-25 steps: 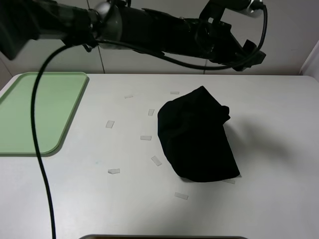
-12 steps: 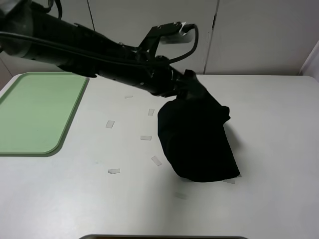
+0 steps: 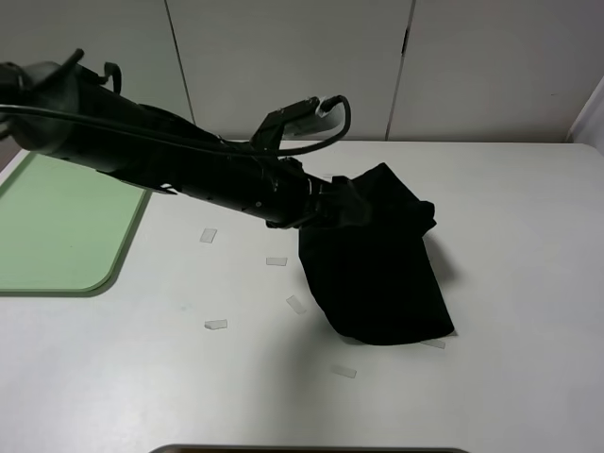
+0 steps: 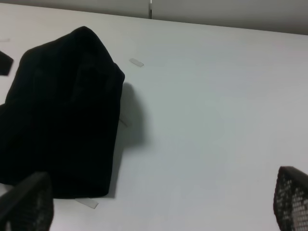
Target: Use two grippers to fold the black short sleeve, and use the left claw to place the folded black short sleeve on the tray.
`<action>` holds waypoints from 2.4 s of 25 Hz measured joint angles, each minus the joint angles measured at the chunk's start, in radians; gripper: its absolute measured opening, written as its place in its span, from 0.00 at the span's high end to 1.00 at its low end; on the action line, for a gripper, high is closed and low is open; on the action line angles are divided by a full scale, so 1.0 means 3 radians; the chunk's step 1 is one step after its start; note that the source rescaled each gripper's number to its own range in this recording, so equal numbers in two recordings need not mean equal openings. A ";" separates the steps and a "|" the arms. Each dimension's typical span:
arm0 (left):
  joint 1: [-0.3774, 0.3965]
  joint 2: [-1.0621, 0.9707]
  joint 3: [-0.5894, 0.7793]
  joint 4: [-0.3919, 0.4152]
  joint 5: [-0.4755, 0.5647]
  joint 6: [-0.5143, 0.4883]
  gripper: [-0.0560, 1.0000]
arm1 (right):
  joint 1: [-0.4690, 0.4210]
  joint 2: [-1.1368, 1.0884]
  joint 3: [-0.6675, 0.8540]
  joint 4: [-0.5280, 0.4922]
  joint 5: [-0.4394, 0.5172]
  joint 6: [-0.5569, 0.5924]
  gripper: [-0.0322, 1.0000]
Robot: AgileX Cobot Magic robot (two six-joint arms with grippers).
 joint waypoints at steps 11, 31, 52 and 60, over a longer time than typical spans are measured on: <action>0.0000 0.0466 -0.0207 -0.0059 0.0120 0.0103 0.22 | 0.0000 0.0000 0.0000 0.0000 0.0000 0.0000 0.00; -0.0209 0.0750 -0.0568 -0.0044 0.0821 0.0109 0.79 | 0.0000 0.0000 0.0000 0.0026 0.0000 0.0000 0.00; -0.0408 0.0553 -0.0568 0.0001 0.0964 0.1561 0.86 | 0.0000 0.0000 0.0000 0.0041 0.0000 0.0000 0.00; -0.0557 0.0553 -0.0568 -0.0047 0.1147 0.1822 0.86 | 0.0000 0.0000 0.0000 0.0041 0.0000 0.0000 0.00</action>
